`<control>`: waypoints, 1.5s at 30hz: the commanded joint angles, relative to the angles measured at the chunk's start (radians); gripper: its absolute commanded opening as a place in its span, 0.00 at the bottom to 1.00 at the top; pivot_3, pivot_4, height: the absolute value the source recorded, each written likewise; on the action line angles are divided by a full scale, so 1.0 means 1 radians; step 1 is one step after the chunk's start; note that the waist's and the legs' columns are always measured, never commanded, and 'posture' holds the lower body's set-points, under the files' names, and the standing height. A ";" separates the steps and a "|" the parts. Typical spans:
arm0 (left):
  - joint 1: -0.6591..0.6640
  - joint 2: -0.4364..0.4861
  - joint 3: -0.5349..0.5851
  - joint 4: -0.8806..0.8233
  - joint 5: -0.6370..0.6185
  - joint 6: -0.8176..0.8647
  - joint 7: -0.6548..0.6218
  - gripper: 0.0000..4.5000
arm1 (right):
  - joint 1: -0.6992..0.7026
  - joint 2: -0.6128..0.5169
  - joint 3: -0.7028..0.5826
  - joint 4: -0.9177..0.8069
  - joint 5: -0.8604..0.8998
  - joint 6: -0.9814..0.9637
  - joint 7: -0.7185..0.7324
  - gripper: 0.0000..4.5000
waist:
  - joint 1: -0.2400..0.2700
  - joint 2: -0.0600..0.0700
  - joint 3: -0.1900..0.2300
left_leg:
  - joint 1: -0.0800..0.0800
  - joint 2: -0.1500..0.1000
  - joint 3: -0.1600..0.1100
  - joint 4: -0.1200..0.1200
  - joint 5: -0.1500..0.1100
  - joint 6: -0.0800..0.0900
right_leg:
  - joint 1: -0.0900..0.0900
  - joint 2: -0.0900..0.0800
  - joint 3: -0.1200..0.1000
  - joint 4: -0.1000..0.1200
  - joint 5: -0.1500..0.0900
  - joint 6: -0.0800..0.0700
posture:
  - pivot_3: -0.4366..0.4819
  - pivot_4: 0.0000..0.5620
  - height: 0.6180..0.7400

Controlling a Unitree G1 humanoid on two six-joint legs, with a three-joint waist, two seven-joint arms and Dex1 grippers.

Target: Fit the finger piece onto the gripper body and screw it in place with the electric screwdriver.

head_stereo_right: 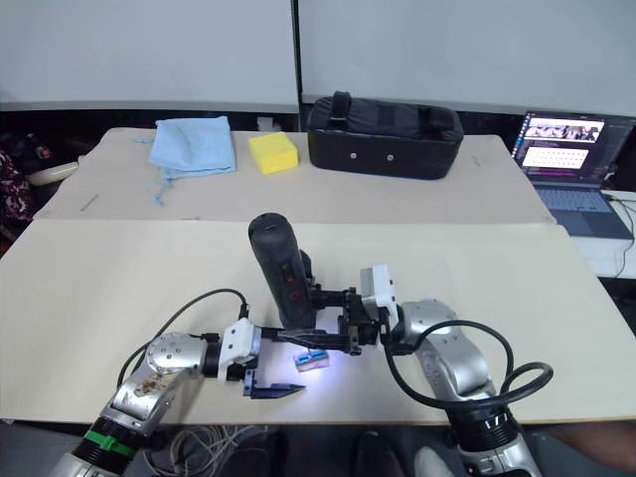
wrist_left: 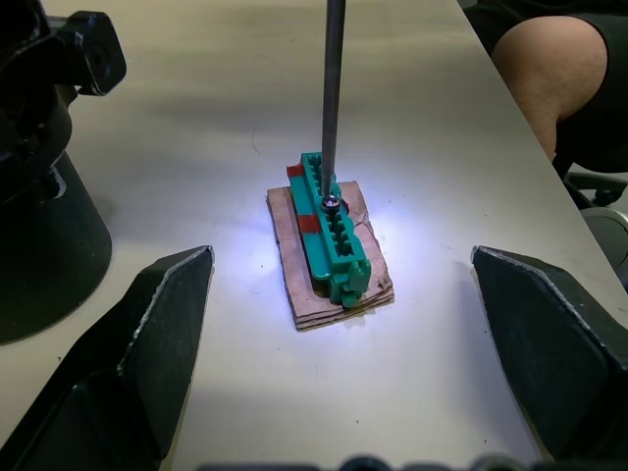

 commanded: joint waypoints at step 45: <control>0.022 -0.013 -0.054 -0.012 0.010 0.056 0.008 0.99 | 0.007 0.014 -0.008 -0.015 -0.017 -0.047 -0.007 0.42 | 0.000 0.000 0.000 | 0.001 0.000 0.000 0.000 0.000 0.000 | 0.001 0.000 0.000 0.000 0.000 0.000 | 0.48 0.27 1.00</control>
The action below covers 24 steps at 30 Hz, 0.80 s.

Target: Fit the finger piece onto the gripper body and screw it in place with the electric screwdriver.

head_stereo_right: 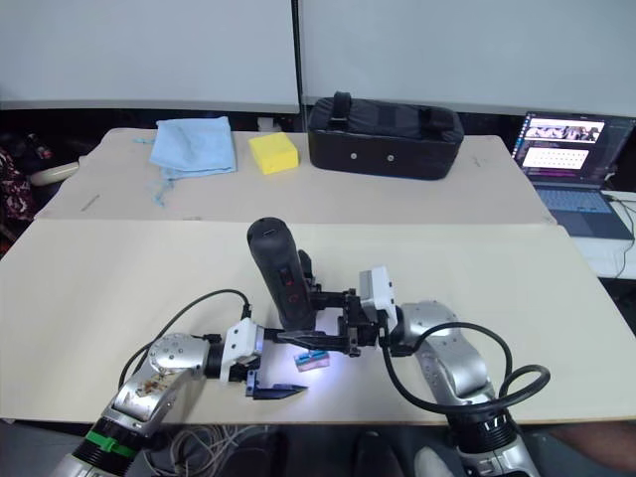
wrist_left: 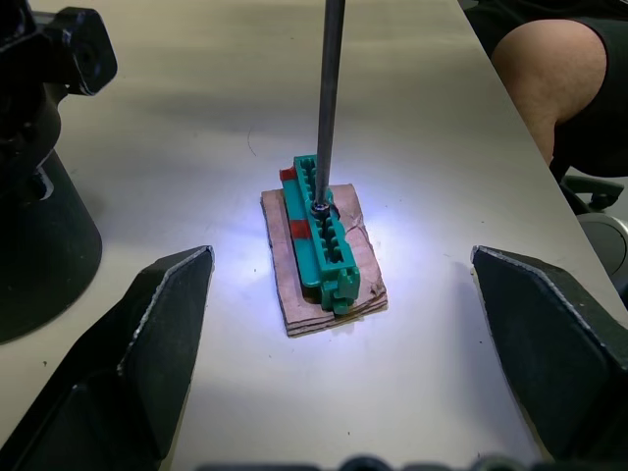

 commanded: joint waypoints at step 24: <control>0.023 -0.001 -0.037 -0.007 0.003 0.032 -0.004 0.99 | 0.016 -0.020 -0.011 -0.017 0.007 0.009 -0.040 0.42 | 0.000 0.000 -0.001 | 0.001 0.000 0.000 0.000 0.000 0.000 | 0.001 0.000 0.000 0.000 0.000 0.000 | 0.48 0.27 1.00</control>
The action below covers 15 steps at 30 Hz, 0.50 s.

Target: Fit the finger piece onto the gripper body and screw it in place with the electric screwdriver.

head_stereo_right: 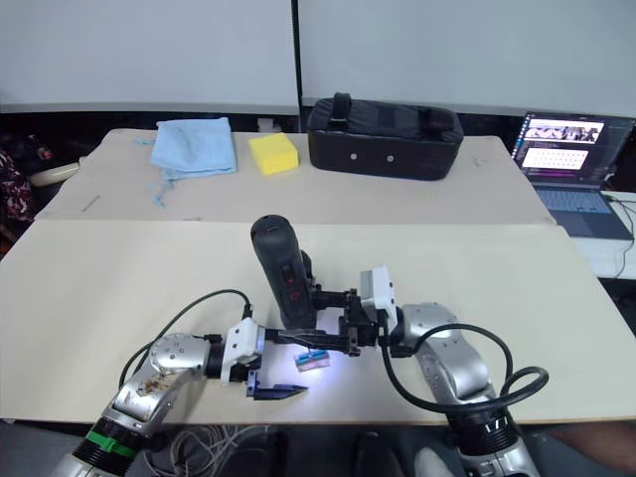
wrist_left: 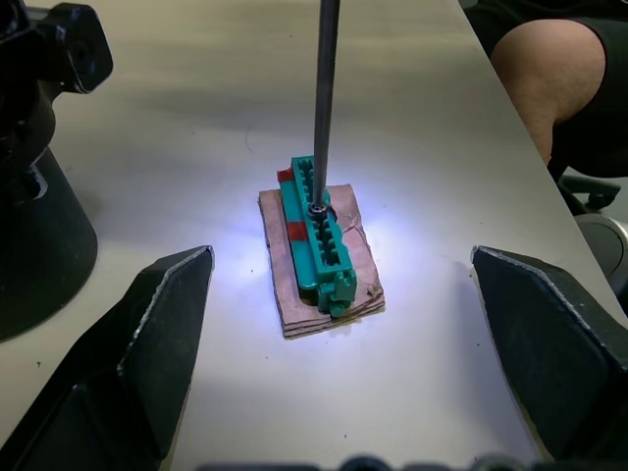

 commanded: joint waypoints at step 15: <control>0.029 0.001 -0.034 -0.004 0.002 0.013 -0.006 0.99 | 0.033 -0.019 0.014 -0.056 -0.005 -0.002 -0.014 0.42 | -0.001 0.000 0.000 | 0.001 0.000 0.000 0.000 0.000 0.000 | 0.001 0.000 0.000 0.000 0.000 0.000 | 0.48 0.27 1.00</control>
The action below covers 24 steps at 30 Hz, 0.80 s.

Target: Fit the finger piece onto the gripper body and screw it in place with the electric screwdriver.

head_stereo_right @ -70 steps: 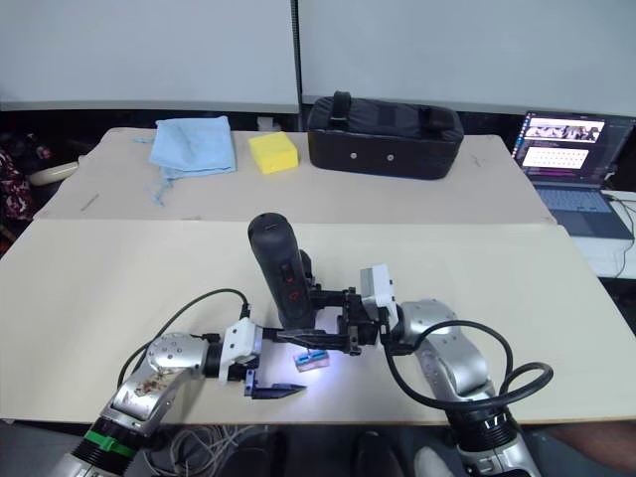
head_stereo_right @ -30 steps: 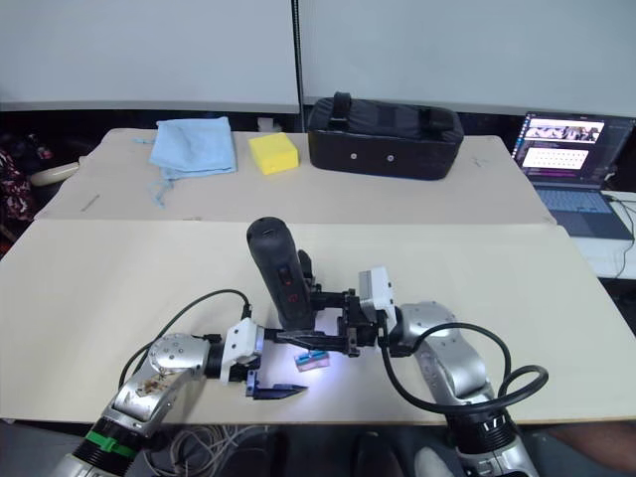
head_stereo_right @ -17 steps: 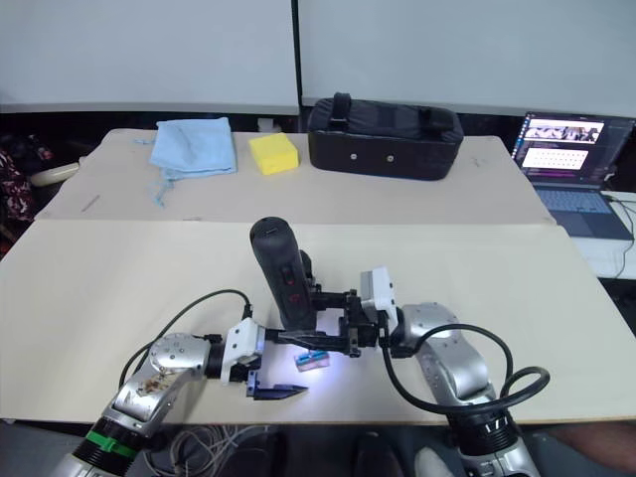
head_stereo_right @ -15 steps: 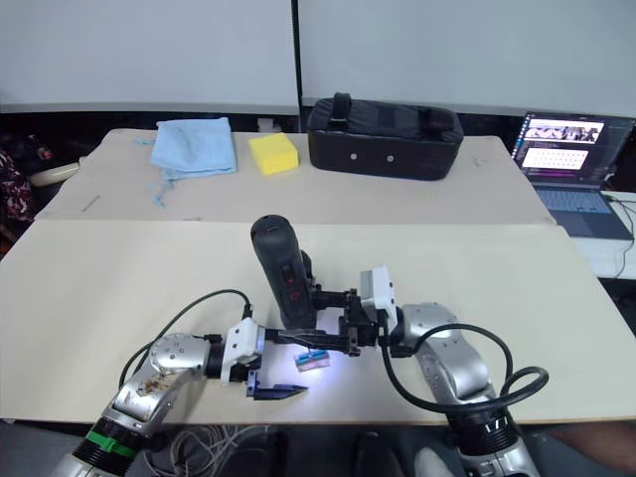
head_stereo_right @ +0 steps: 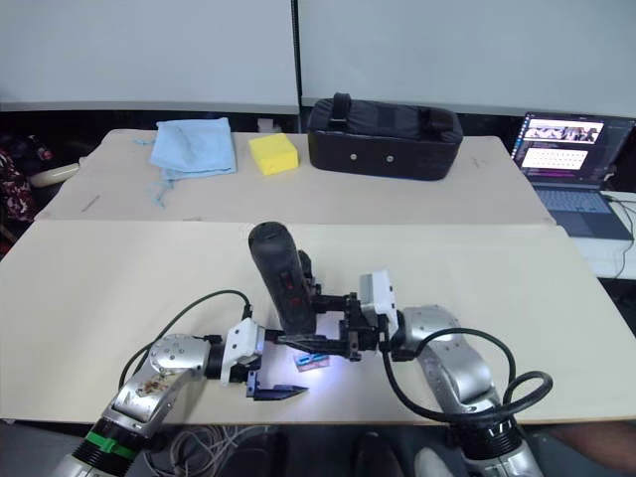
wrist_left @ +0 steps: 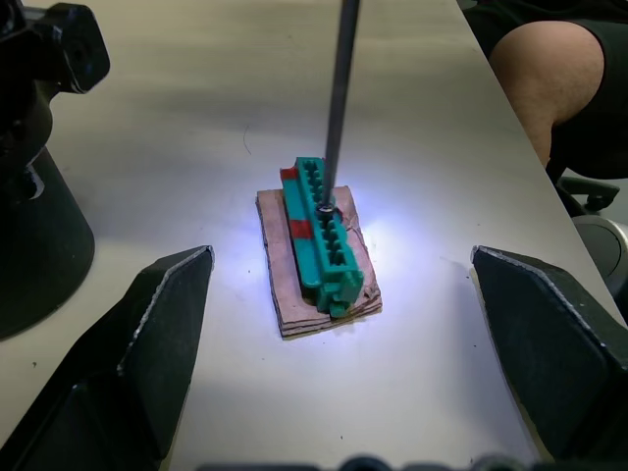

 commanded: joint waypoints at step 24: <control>0.020 -0.008 -0.033 0.004 -0.001 0.013 0.001 0.99 | 0.000 -0.001 -0.028 -0.027 0.037 0.003 -0.022 0.42 | 0.000 0.000 0.000 | 0.000 0.000 0.000 0.000 0.000 0.000 | 0.000 0.000 0.000 0.000 0.000 0.000 | 0.48 0.27 1.00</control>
